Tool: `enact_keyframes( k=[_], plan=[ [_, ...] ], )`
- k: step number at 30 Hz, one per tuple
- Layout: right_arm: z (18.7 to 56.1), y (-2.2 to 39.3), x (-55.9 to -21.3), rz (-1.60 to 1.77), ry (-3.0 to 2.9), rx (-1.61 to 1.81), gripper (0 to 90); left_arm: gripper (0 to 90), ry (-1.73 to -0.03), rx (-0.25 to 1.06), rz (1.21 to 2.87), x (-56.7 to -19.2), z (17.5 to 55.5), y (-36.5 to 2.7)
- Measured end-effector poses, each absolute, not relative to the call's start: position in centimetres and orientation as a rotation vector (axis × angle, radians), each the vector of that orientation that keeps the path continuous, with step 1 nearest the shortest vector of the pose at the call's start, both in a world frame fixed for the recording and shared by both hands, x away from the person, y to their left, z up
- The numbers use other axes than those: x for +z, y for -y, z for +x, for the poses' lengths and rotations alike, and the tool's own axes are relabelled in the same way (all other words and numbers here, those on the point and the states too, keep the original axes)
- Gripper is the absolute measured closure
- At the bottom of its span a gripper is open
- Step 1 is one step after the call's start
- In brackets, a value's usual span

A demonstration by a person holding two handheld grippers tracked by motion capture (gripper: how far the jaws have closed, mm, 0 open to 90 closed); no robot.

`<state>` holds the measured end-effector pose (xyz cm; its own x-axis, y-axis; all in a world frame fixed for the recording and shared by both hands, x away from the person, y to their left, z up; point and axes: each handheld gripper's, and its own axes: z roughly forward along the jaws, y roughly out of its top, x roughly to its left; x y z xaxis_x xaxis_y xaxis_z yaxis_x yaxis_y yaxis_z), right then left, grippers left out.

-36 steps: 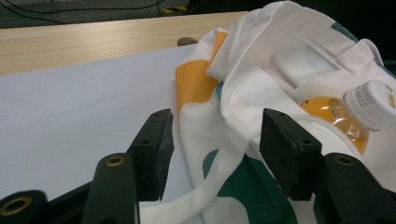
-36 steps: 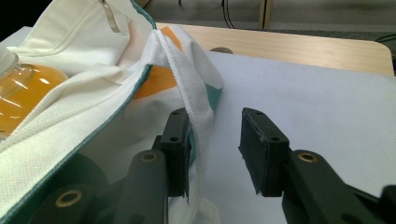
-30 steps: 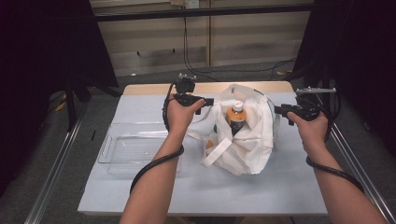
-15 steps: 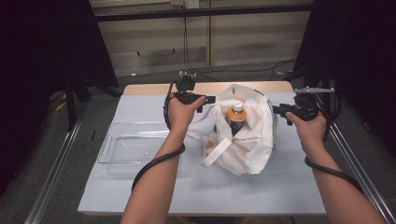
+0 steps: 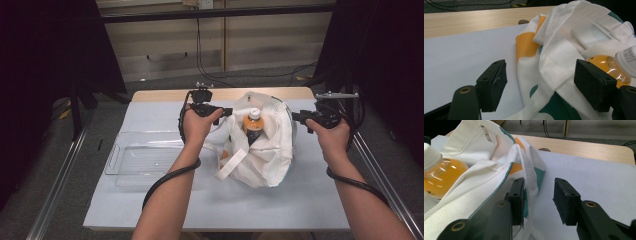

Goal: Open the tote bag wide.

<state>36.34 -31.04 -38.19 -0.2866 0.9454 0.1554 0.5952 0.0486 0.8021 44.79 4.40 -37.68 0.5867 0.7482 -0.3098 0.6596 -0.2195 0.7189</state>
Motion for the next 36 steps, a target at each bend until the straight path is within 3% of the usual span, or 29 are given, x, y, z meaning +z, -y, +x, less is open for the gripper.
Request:
enact_keyframes(
  k=[36],
  plan=[
    [37.0, 30.4, -36.4, 1.577, -1.882, 1.196, 56.2, 27.2, -1.115, 0.135, 1.972, -37.3, 44.9, -4.1]
  ],
)
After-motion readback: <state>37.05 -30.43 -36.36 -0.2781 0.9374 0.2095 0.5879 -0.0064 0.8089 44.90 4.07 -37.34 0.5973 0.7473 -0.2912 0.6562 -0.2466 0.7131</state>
